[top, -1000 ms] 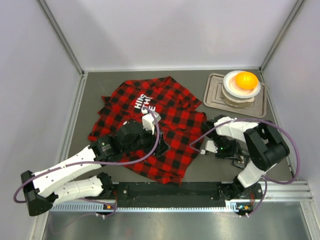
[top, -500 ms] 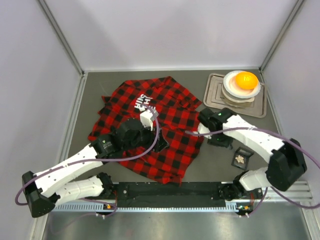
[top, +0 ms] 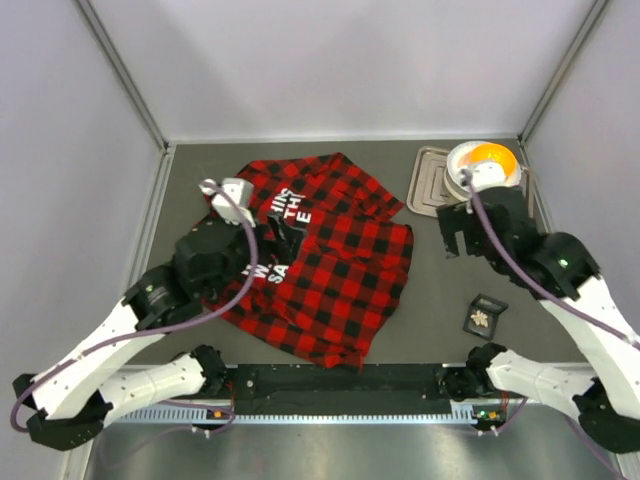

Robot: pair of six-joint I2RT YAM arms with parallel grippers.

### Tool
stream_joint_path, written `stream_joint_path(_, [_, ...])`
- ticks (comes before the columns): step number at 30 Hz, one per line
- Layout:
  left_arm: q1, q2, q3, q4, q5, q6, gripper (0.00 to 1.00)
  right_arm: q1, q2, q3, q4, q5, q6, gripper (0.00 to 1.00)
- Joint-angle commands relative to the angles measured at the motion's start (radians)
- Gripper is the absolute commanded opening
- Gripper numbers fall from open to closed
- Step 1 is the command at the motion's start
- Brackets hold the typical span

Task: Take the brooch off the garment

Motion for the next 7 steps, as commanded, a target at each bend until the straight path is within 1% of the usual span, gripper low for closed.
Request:
stream_joint_path(1, [0.002, -0.075, 0.083, 0.074, -0.172, 0.119, 0.98, -0.002, -0.117, 0.068, 0.085, -0.023, 0.237, 0.99])
stream_joint_path(2, [0.002, -0.086, 0.126, 0.072, -0.214, 0.113, 0.98, -0.002, -0.169, 0.062, 0.119, -0.081, 0.219, 0.99])
stream_joint_path(3, [0.002, -0.089, 0.146, 0.074, -0.220, 0.108, 0.98, -0.002, -0.201, 0.056, 0.133, -0.096, 0.200, 0.99])
stream_joint_path(5, [0.002, -0.092, 0.195, 0.082, -0.222, 0.114, 0.98, -0.003, -0.286, 0.025, 0.204, -0.088, 0.193, 0.99])
stream_joint_path(6, [0.002, -0.095, 0.203, 0.095, -0.217, 0.136, 0.98, -0.002, -0.303, 0.030, 0.212, -0.063, 0.234, 0.99])
stream_joint_path(7, [0.002, -0.100, 0.207, 0.115, -0.211, 0.154, 0.98, -0.002, -0.317, 0.034, 0.223, -0.066, 0.231, 0.99])
